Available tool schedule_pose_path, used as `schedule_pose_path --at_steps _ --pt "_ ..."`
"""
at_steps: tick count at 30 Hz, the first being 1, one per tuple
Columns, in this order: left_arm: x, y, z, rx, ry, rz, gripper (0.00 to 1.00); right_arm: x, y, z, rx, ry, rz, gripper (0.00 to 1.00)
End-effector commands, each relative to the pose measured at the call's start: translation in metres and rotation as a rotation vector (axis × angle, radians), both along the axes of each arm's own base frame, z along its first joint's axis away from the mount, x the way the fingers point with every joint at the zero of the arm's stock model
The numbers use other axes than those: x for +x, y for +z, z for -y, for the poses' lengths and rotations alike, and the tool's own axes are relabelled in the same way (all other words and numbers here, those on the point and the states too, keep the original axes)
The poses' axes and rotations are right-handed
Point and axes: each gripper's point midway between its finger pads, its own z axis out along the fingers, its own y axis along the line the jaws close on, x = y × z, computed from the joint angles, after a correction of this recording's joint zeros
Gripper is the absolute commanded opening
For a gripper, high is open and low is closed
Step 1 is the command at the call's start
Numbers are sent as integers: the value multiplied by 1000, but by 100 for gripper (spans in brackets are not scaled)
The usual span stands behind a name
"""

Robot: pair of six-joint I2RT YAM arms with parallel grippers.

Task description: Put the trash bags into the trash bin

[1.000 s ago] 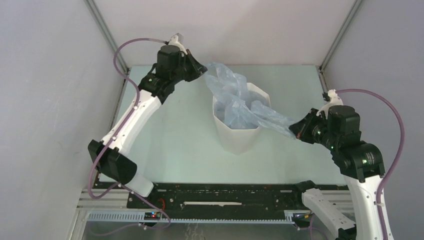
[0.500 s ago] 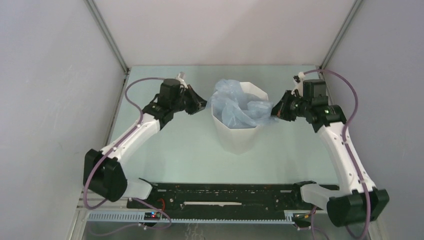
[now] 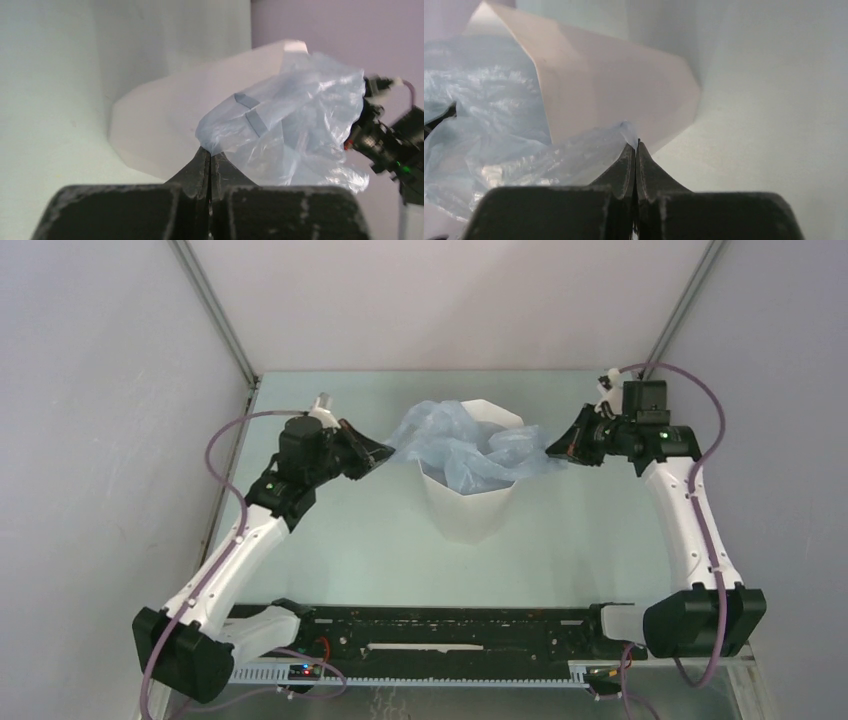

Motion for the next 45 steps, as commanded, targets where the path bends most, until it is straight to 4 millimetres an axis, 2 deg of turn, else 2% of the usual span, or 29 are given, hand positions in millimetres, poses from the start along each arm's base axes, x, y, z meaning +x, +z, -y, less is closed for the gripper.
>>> schedule_pose_path --at_steps 1,3,6,8,9,11,13,14,17,19,22,25,28,32,34,37,41,45 --pt "14 24 -47 33 173 61 0 -13 16 43 -211 -94 41 0" --pt "17 29 -50 -3 182 65 0 -13 23 40 -197 -78 50 3" --pt "16 38 -42 -31 135 72 2 -16 38 37 -182 -99 37 10" --pt "14 47 -40 -53 126 99 17 -23 51 39 -165 -140 36 22" --pt "13 51 -39 -62 127 104 28 -28 59 38 -145 -155 45 33" --pt "10 62 -40 -67 128 112 49 -41 73 32 -83 -173 63 62" --pt "4 71 -42 -66 131 111 64 -55 82 23 -6 -195 63 95" --pt "1 73 -44 -63 138 105 67 -61 85 19 40 -216 50 99" --pt "-11 74 -46 -69 142 49 66 -77 89 2 222 -274 -19 100" --pt "-19 69 -44 -98 147 -17 67 -85 98 0 307 -337 -22 100" --pt "-25 62 -44 -154 203 -118 80 -91 101 5 393 -467 -64 100" --pt "-27 59 -40 -217 253 -187 89 -100 92 5 392 -519 -111 100" --pt "-22 59 -30 -252 255 -240 85 -106 74 17 288 -543 -113 100" --pt "-9 57 -16 -276 276 -312 67 -117 62 17 239 -500 -147 100" --pt "2 58 -9 -301 285 -325 61 -122 64 12 270 -489 -118 100" --pt "19 66 -1 -316 292 -308 68 -131 71 8 326 -483 -59 100" --pt "29 81 2 -315 301 -270 76 -141 58 -9 394 -433 -141 100" --pt "33 76 -8 -310 391 -254 78 -127 67 -22 515 -447 -84 98"
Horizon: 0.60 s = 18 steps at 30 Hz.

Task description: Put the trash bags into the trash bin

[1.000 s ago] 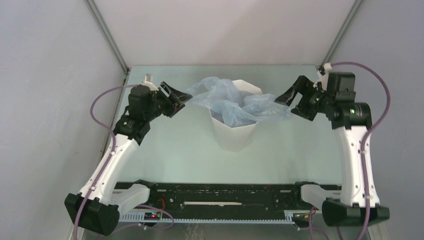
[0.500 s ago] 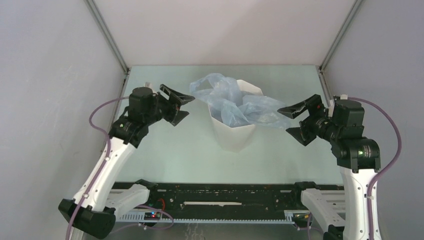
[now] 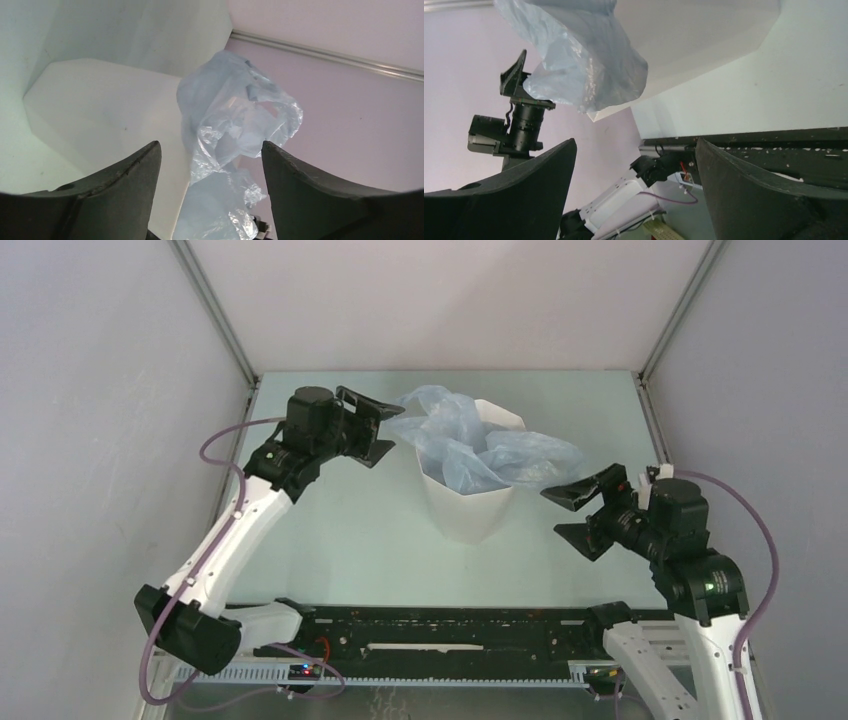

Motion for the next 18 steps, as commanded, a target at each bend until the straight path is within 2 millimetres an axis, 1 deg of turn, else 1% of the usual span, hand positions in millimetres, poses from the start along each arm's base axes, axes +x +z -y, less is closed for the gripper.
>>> schedule_pose_path --at_steps 1,3,5,8,11,13,14,16,18 --pt "9 29 -9 -29 110 78 77 24 22 -19 146 -42 96 96" --pt "12 19 -7 -32 114 48 74 33 27 -25 163 -64 110 94" --pt "16 11 -6 -31 126 24 73 41 27 -31 159 -74 113 92" --pt "23 12 -12 -11 164 46 70 53 23 -37 151 -92 99 88" --pt "29 13 -15 27 169 77 60 65 20 -37 135 -119 97 85" --pt "31 7 -12 40 153 68 50 70 11 -34 114 -150 63 84" --pt "31 3 -10 39 144 58 45 72 10 -35 114 -151 57 81" --pt "32 0 -7 29 130 54 38 75 11 -37 122 -149 57 67" --pt "30 -1 -2 17 104 50 33 74 11 -38 122 -142 60 55"
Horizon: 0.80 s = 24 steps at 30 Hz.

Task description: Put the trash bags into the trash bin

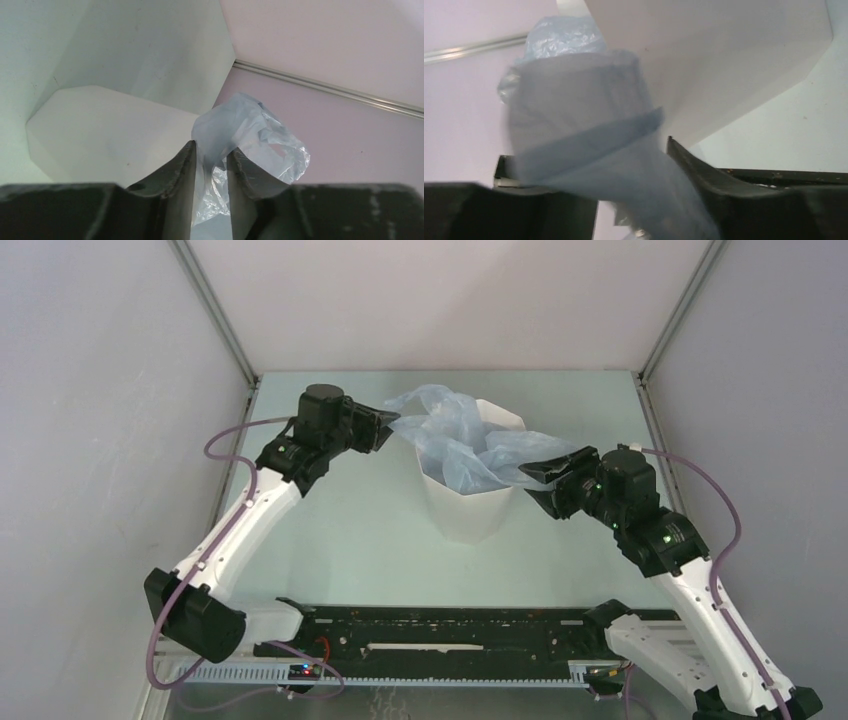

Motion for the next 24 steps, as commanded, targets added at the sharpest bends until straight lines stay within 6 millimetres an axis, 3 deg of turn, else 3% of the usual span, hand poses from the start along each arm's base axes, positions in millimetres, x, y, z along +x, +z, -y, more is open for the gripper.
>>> schedule_pose_path --at_steps 1,4,6,8,15,24 --pt "4 9 6 -13 -27 45 29 6 15 4 22 -45 51 48" --pt "3 14 4 -9 -36 69 14 -4 5 8 -2 -34 10 30" --pt "0 21 3 6 -65 100 7 -10 5 11 -15 6 18 12" --pt "-6 30 2 16 -107 132 2 -15 6 14 -17 52 34 4" --pt "-42 42 -7 79 -233 242 0 -33 14 14 -37 306 149 3" --pt "-79 -6 -12 147 -316 213 0 -41 -14 14 -139 474 144 4"
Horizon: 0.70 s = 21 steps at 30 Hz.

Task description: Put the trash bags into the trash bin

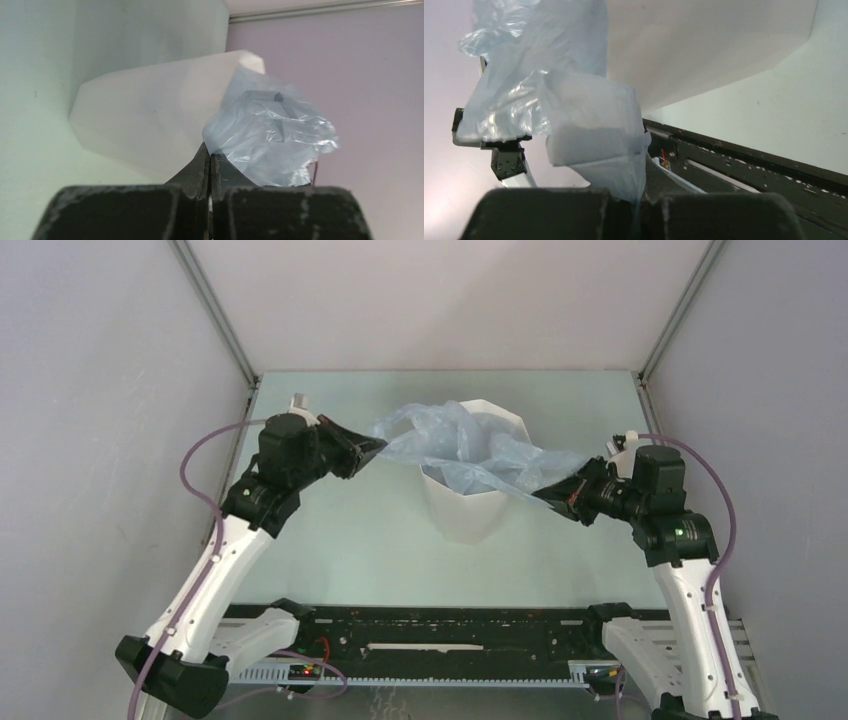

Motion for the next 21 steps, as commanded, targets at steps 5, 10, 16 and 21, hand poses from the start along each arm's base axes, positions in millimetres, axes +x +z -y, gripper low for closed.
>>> schedule_pose_path --at_steps 5,10,16,21 --pt "-26 -53 -6 46 -26 -34 0 -10 -27 9 -140 136 30 9" --pt "-13 -72 -11 141 -20 -25 0 10 -44 28 -204 80 2 6" --pt "14 -95 -6 186 -61 -62 0 40 -55 38 -261 54 26 4" --pt "15 -101 -1 254 -139 -64 5 38 -68 39 -289 96 -11 8"
